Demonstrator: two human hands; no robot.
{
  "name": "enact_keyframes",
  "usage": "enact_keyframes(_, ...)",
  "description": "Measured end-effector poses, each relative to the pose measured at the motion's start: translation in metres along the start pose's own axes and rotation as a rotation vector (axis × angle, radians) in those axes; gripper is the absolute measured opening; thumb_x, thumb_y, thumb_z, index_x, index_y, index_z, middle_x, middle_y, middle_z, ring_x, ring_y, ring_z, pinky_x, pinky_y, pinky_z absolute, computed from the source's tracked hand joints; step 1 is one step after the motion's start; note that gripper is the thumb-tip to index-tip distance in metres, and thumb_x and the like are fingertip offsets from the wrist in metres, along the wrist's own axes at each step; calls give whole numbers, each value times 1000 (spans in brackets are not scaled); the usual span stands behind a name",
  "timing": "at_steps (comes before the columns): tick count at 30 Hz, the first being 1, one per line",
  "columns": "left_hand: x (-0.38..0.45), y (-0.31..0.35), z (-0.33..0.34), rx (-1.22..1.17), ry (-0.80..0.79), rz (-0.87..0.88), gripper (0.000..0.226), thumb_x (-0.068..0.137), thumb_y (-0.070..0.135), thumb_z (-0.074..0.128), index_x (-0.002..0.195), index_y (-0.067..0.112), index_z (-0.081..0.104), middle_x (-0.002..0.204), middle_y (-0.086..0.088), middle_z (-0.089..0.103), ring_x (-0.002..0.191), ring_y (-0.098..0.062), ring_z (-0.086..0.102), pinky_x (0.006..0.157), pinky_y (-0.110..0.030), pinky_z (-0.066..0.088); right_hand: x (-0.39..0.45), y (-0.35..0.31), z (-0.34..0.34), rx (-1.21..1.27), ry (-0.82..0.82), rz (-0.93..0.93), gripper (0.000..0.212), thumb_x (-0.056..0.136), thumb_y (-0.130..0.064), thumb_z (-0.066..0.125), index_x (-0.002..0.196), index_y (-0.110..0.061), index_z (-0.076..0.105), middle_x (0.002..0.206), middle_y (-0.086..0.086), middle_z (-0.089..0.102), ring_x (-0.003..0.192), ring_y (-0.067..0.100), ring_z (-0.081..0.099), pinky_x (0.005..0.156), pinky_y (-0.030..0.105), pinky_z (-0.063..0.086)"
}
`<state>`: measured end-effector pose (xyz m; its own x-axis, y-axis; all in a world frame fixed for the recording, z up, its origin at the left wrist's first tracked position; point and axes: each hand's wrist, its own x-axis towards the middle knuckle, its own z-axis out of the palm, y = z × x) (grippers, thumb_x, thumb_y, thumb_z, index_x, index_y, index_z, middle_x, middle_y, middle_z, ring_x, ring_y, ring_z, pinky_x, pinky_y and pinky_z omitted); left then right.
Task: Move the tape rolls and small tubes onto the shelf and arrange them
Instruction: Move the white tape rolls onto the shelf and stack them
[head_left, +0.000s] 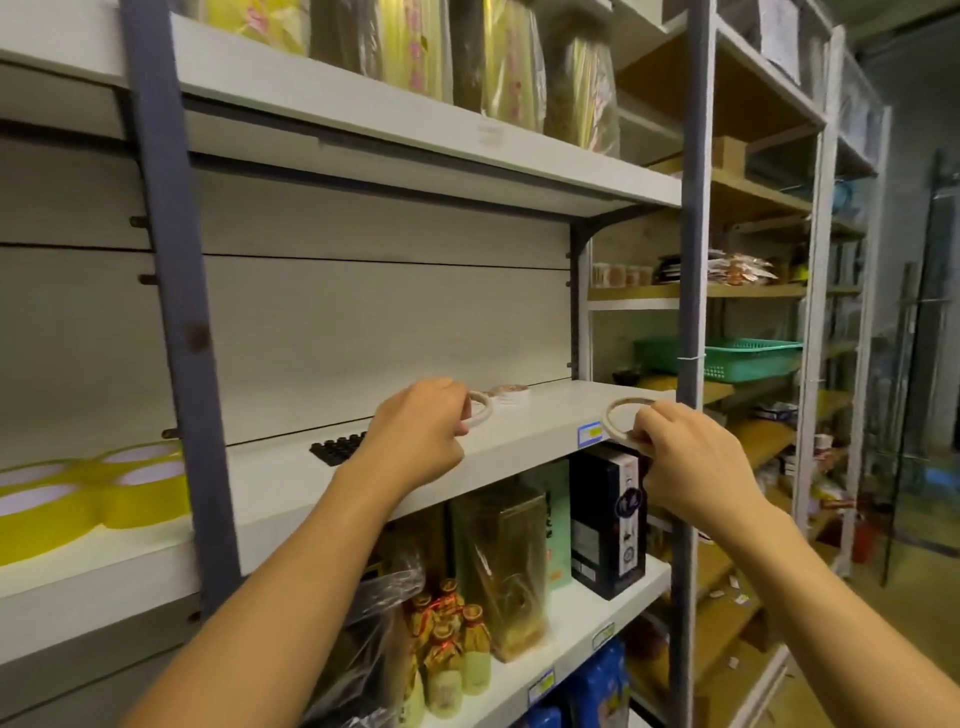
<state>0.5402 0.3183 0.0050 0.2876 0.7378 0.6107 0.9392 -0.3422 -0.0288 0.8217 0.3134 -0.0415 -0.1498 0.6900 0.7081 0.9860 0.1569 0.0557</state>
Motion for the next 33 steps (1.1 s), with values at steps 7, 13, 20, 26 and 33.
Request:
enact_keyframes(7,51,-3,32,-6,-6,-13,22,85,5,58,90,25,54,96,8,59,87,-16,57,69,-31,48,28,31,39,21,21,0,22,77,-13,76,85,-22,58,83,-8,55,72,12,45,55,11,21)
enact_keyframes(13,95,-11,68,26,-18,-5,21,85,3,56,94,23,56,97,7,59,90,-18,58,70,-34,50,84,37,79,36,16,-55,20,80,-7,68,85,-20,54,88,-5,55,76,14,48,57,17,32)
enact_keyframes(20,153,-37,98,49,-32,-16,17,84,7,54,91,23,56,98,6,58,96,-23,57,76,-39,52,161,39,122,65,57,-104,22,79,-9,73,94,-19,61,101,-3,63,82,15,53,66,20,43)
enact_keyframes(26,188,-48,116,87,-17,6,7,89,14,59,91,20,60,99,3,60,95,-24,58,74,-37,51,204,40,156,112,108,-140,23,78,-8,72,91,-19,57,96,-3,60,78,17,52,66,27,52)
enact_keyframes(33,224,-39,126,275,-90,-28,14,83,9,56,93,14,63,101,-4,61,96,-30,60,73,-38,53,254,51,210,172,144,-248,24,73,-1,68,83,-18,54,86,-5,56,70,19,50,58,37,53)
